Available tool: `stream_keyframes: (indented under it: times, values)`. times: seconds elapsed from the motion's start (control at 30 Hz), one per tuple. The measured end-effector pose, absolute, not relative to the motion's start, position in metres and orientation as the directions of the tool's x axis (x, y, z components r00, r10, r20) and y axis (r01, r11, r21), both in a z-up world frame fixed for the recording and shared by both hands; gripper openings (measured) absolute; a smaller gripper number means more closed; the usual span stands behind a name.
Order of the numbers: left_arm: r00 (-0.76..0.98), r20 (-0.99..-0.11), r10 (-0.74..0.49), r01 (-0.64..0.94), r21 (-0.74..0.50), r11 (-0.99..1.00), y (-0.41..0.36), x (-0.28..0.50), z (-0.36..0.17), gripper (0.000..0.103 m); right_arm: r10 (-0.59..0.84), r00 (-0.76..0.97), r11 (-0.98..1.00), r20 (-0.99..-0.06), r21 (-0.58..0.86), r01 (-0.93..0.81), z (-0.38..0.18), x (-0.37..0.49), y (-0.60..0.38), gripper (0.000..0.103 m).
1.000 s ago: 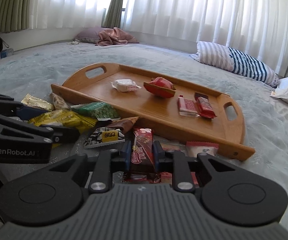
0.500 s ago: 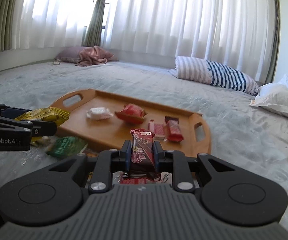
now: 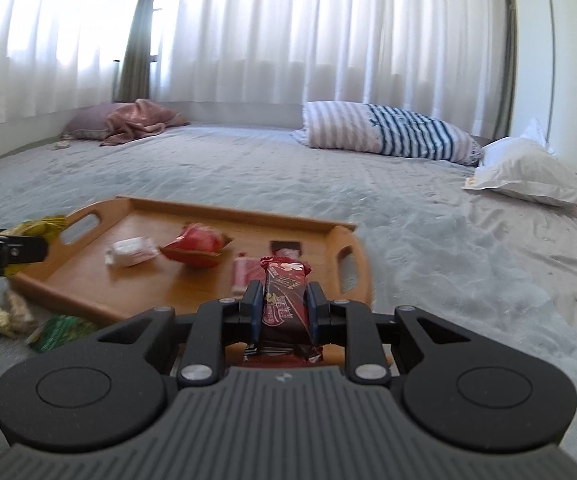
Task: Organize snacks
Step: 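Lift both snacks and carry them over the wooden tray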
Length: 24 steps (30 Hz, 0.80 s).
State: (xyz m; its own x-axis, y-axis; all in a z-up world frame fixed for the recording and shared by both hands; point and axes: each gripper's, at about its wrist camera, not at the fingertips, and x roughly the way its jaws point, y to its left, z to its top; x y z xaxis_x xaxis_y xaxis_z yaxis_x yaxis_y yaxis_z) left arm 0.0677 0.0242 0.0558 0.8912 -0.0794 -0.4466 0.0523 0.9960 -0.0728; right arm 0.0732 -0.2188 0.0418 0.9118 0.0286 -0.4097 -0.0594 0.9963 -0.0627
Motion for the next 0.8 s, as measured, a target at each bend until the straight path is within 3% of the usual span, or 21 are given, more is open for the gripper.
stream_keyframes:
  times: [0.37,0.8]
  values:
    - [0.885,-0.463,-0.055,0.014,-0.090,0.996,0.033,0.119,0.060,0.053,0.007,0.911,0.997,-0.413,-0.067,-0.038,0.046,0.112,-0.235,0.028]
    - [0.856,-0.517,-0.027,0.011,-0.035,0.999,0.027,0.200,0.051,0.053,0.066,0.860,0.997,-0.506,0.007,-0.073,0.046,0.186,-0.255,0.028]
